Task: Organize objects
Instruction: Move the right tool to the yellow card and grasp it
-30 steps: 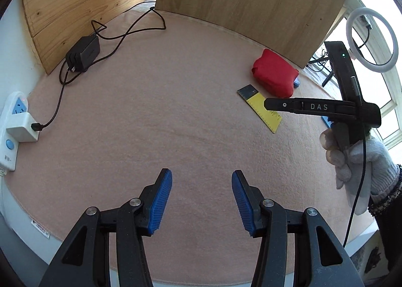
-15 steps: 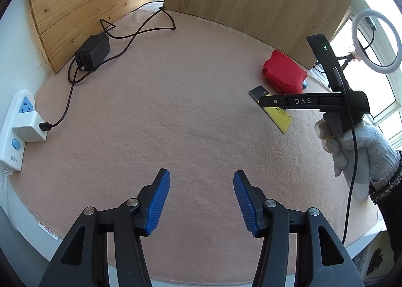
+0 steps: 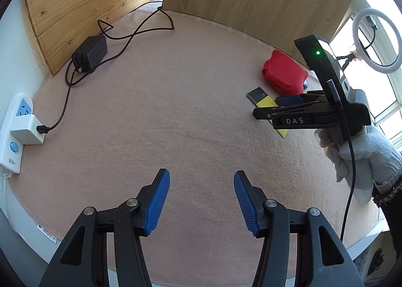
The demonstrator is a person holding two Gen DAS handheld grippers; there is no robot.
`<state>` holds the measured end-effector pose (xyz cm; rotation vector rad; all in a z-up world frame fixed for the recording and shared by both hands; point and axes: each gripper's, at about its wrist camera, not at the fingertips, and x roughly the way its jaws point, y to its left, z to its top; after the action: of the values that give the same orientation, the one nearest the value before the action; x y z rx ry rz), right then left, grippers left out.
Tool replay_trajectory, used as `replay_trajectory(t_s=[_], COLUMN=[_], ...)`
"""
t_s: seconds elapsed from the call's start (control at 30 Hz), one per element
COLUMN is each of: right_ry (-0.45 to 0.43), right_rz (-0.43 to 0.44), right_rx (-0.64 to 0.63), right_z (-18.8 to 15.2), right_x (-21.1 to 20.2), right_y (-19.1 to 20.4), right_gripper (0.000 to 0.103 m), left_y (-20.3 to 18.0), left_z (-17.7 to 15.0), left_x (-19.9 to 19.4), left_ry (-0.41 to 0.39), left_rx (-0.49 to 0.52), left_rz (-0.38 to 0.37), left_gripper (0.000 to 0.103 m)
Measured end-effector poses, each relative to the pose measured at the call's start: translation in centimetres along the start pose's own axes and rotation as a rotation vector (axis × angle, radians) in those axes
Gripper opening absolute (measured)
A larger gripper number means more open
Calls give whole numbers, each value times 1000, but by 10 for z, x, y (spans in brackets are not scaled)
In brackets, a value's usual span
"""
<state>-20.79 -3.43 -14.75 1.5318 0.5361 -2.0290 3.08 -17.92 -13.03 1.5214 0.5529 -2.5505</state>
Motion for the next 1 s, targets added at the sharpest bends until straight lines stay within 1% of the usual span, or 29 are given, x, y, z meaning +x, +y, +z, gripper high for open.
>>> replay_trajectory(t_s=[0.07,0.27,0.4,0.6,0.73,0.9,1.0], right_ry=[2,1,-3,-12,-22,-40,-60], right_rz=[-1,8,9,16,35,62,72], right_rx=[-14,-18,-12,-2,32,99,142], right_z=[0,-4,-7,-18,-29,-48,-69], right_x=[1,-1,-2,-3,-9,-16,-29], right_y=[6,6,7,13,14,6,-1], right_gripper=[61,57,47,47,46,46,46], left_y=[-2,-6,-10,-17,-25,-42,-55], left_z=[0,0,-1,2,3,4,4], left_x=[0,3,5,8,10,14,17], left_ry=[2,8,11,10,13,18,23], left_rx=[2,5,10,26,40,69,89], left_rz=[-3,-8,-12,-20,-29,-44,-57], left_gripper=[57,57,57,57,57,57,57])
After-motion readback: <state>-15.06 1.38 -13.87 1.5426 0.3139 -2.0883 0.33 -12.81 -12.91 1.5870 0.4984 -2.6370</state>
